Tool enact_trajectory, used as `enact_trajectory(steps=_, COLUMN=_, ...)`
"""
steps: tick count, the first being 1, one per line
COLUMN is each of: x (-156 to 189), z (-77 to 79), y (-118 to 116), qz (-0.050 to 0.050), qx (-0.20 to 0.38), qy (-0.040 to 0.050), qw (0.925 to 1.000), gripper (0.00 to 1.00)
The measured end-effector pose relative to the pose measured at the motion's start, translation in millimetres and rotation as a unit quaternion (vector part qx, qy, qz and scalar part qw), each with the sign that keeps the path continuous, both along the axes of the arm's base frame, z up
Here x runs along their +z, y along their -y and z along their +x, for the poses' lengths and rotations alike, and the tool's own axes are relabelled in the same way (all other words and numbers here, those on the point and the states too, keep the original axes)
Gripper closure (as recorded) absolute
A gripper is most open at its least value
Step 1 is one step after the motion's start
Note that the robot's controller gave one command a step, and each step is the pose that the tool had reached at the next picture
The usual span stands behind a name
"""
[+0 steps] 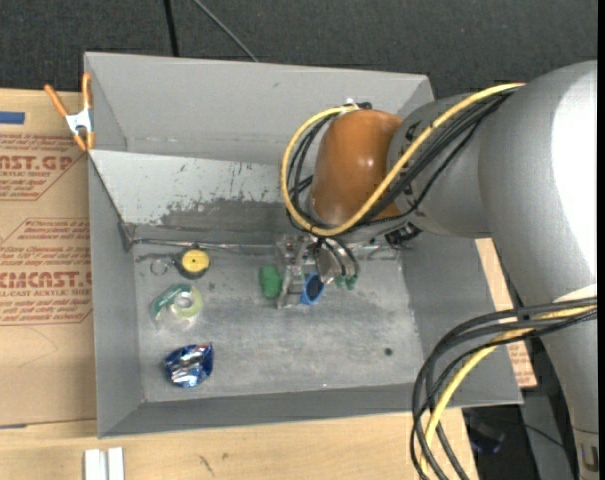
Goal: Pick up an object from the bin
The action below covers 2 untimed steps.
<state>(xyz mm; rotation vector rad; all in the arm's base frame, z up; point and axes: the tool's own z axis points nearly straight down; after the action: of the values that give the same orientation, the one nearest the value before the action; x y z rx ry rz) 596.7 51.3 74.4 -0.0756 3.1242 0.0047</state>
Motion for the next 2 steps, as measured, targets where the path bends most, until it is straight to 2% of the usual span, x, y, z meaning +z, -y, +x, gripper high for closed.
enact_trajectory(steps=1, x=121.1, z=-29.0, y=-6.1, qz=-0.001, qx=0.027, qy=-0.0032, qw=0.9996, gripper=1.0)
enact_trajectory(steps=2, x=60.8, z=-56.8, y=3.8, qz=-0.003, qx=0.28, qy=-0.0086, qw=0.9598, gripper=1.0)
